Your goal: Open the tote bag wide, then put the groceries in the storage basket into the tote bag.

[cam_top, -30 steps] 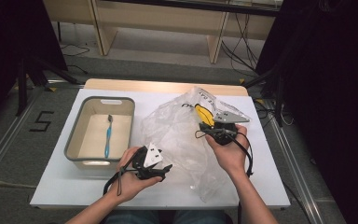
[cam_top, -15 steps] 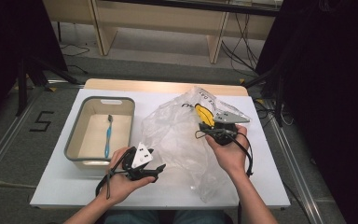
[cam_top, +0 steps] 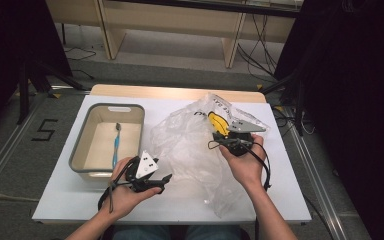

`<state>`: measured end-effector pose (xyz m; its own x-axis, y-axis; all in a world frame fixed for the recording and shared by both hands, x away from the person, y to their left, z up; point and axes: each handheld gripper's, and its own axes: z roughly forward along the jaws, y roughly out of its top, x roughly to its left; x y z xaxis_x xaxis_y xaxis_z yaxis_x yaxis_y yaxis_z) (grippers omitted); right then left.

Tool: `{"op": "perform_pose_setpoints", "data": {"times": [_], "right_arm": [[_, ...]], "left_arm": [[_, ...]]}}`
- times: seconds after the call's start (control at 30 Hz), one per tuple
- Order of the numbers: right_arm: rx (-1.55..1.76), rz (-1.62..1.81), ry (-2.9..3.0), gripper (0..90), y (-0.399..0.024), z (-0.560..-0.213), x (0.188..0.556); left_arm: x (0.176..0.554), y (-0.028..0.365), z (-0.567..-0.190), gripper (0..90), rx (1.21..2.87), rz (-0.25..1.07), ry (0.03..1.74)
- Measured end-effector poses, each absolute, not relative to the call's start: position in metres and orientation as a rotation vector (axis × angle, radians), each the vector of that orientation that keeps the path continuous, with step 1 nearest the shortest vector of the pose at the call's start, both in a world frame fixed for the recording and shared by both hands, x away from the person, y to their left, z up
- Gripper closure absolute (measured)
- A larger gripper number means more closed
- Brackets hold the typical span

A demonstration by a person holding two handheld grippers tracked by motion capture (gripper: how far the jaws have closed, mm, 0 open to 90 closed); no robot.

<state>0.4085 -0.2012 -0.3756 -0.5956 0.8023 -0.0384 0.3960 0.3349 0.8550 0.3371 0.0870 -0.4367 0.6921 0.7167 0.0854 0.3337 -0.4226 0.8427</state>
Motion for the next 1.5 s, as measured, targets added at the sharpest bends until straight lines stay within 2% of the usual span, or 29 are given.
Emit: {"op": "perform_pose_setpoints", "data": {"times": [0.93, 1.5], "right_arm": [[1.053, 1.183, 2.141, 90.0, -0.203, -0.375, 0.409], [1.051, 1.191, 2.141, 90.0, -0.204, -0.374, 0.406]], "left_arm": [[0.336, 0.103, -0.43, 31.6, 1.995, 0.568, 0.841], [0.344, 0.121, -0.413, 31.6, 1.954, 0.577, 0.935]]}}
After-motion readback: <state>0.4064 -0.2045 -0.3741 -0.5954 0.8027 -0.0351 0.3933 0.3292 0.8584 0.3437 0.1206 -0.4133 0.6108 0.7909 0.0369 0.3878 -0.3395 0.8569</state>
